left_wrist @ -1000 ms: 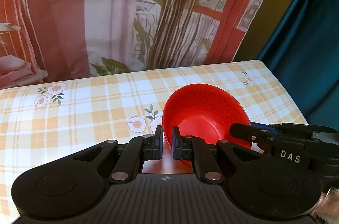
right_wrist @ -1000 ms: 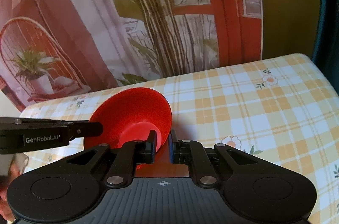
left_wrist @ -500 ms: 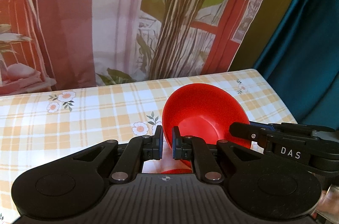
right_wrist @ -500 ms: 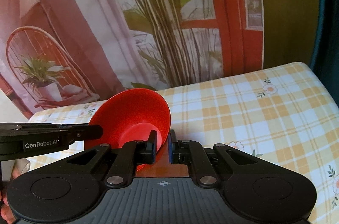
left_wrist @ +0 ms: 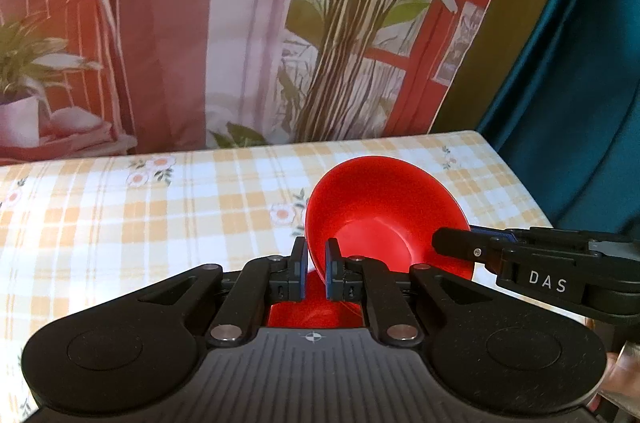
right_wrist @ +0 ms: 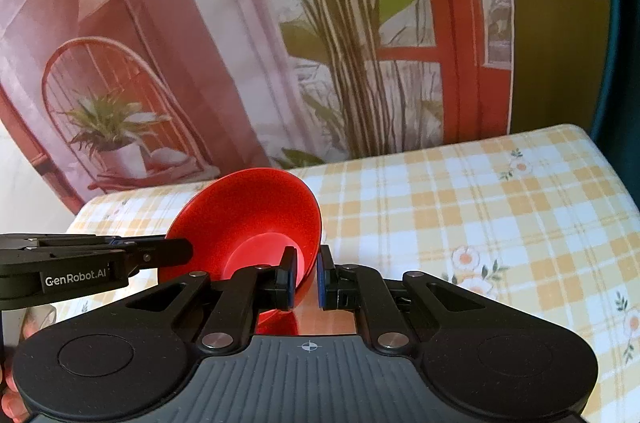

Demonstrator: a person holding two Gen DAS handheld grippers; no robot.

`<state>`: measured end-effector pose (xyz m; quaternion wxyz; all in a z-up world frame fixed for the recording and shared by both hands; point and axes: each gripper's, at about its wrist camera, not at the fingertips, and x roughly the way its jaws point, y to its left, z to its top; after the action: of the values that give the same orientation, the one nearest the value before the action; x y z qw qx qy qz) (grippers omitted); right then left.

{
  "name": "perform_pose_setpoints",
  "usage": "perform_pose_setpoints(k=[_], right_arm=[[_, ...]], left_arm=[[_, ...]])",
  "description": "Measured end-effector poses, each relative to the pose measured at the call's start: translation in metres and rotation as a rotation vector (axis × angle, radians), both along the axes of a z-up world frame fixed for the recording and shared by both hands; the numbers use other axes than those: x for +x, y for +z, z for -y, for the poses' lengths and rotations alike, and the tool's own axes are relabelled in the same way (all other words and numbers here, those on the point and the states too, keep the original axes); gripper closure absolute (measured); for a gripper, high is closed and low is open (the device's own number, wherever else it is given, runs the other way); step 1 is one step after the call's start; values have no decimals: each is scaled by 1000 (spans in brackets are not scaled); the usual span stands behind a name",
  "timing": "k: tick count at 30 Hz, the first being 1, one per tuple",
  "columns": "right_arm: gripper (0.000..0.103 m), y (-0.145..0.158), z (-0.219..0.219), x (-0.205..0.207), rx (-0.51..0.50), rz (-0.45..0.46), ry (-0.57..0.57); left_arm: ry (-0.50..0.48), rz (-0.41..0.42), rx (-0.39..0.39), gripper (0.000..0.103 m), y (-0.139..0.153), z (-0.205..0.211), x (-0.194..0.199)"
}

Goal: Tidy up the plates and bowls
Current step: 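Lift the nested bowls with both grippers and carry them over the third red bowl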

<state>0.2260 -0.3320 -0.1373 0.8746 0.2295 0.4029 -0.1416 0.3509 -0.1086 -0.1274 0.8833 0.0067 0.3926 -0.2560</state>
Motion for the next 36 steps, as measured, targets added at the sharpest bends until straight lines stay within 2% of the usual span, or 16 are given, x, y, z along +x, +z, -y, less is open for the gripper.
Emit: perform_pose_setpoints(k=[6, 13, 36], right_arm=[[94, -6, -16, -9, 10, -17, 8], [94, -12, -25, -15, 10, -29, 7], [94, -26, -36, -20, 16, -59, 28]], left_arm=[[5, 21, 36, 93, -6, -7, -18], [29, 10, 28, 93, -14, -15, -30], [40, -26, 28, 93, -26, -22, -36]])
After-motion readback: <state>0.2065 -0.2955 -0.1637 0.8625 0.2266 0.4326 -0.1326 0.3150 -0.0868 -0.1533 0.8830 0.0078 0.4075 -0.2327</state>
